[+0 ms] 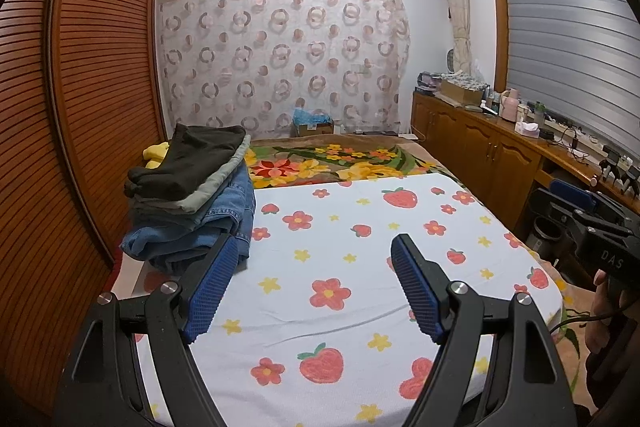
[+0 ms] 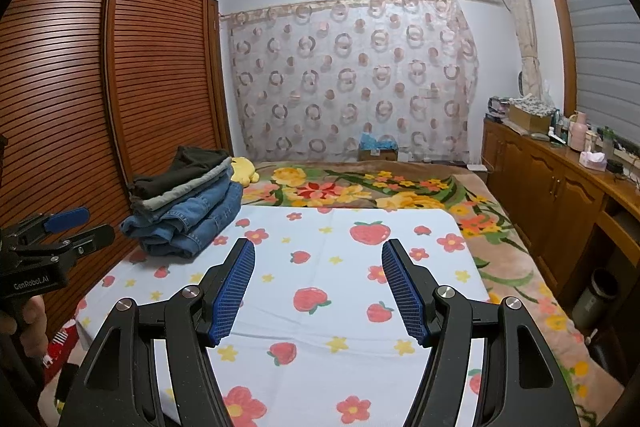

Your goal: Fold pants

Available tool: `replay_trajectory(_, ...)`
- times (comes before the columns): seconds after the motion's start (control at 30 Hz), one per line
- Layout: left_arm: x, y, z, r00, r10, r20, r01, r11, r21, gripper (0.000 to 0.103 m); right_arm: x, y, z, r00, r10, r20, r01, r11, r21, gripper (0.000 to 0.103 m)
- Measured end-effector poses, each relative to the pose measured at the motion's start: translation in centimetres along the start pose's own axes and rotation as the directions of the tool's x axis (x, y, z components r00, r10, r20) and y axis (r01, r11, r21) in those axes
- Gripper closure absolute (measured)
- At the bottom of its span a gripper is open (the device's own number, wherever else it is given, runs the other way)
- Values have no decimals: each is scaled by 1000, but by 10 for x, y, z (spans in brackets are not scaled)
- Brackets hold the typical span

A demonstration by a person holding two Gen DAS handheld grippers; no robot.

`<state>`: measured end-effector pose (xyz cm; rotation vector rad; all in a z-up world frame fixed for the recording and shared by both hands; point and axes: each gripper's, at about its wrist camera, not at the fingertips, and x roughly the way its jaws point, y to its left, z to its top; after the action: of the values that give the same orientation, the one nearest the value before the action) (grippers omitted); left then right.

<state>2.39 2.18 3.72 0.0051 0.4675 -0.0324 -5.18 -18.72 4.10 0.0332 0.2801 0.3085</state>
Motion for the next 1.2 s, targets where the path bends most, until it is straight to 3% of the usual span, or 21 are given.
replay_trajectory(1.2,-1,-3,0,1000,-4,5,4,1000,1,23,0,-5,-1,1000,6,8,-6,1000,-4,35)
